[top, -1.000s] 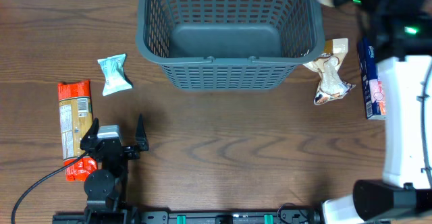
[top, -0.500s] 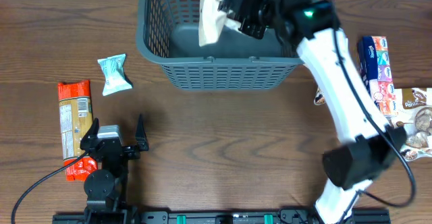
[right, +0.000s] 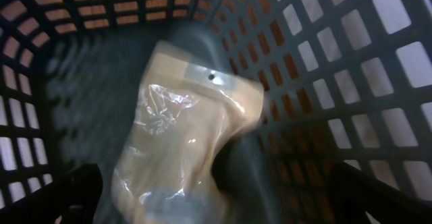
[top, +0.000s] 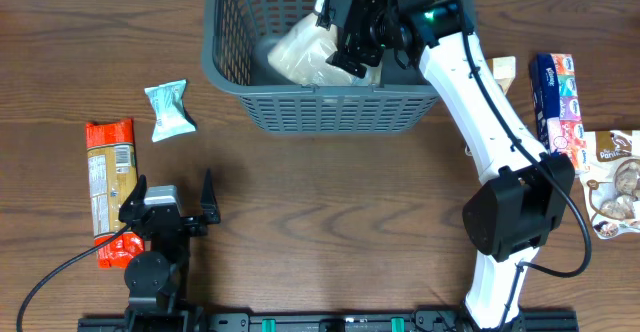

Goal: Pack container
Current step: 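Lower the rice bag into the basket and open the right gripper, then move the right gripper back to the brown Pantree pouch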

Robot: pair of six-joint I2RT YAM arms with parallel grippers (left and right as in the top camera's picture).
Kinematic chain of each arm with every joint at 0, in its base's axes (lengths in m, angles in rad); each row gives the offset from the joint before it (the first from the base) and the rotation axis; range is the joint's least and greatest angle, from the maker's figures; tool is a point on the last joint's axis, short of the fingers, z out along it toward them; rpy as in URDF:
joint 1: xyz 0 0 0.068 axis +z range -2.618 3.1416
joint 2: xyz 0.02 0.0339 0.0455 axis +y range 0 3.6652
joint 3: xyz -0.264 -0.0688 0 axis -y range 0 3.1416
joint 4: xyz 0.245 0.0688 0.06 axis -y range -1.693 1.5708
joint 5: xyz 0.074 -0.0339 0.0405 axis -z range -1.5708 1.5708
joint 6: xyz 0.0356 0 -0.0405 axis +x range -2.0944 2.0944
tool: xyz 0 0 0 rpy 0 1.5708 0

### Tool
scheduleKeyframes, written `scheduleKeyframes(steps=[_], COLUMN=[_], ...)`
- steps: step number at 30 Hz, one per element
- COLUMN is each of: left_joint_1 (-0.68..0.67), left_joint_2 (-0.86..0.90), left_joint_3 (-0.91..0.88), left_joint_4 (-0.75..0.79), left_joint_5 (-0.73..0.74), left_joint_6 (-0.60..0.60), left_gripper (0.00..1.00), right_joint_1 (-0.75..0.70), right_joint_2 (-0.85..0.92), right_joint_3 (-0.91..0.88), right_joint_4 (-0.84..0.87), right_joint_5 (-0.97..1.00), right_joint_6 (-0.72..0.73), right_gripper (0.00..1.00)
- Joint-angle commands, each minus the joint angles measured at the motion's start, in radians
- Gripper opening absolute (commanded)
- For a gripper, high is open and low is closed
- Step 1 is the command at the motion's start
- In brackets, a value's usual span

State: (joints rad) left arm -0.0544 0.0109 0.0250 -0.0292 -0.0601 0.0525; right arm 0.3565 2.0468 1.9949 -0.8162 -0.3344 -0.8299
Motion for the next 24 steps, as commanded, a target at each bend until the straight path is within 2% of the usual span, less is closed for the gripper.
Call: scheduleKeyframes(steps=[1, 10, 12, 17, 21, 22, 24], left_joint_1=[-0.002, -0.002, -0.002, -0.002, -0.002, -0.002, -0.002], left_joint_2=[-0.007, -0.007, -0.007, -0.007, -0.007, -0.007, -0.007], left_joint_3=[-0.021, -0.021, -0.021, -0.021, -0.021, -0.021, -0.021], left_joint_4=[-0.037, -0.037, -0.037, -0.037, -0.037, -0.037, -0.037], left_joint_5=[-0.027, -0.027, -0.027, -0.027, -0.027, -0.027, -0.027], left_joint_6=[0.006, 0.006, 0.006, 0.006, 0.005, 0.005, 0.005], left_gripper=[0.99, 0.99, 0.99, 0.99, 0.99, 0.99, 0.99], right_joint_1=[-0.006, -0.061, -0.107, -0.294, -0.457, -0.496, -0.548], right_joint_2=[-0.042, -0.219, -0.281, -0.405, -0.437, -0.436, -0.422], right_joint_3=[0.011, 0.012, 0.012, 0.012, 0.012, 0.011, 0.011], right_joint_4=[-0.008, 0.022, 0.052, 0.110, 0.076, 0.040, -0.041], right_joint_5=[-0.071, -0.100, -0.100, -0.038, 0.303, 0.298, 0.198], right_joint_6=[0.052, 0.056, 0.105, 0.374, 0.814, 0.854, 0.833], right_gripper=[0.99, 0.99, 0.99, 0.99, 0.99, 0.99, 0.99])
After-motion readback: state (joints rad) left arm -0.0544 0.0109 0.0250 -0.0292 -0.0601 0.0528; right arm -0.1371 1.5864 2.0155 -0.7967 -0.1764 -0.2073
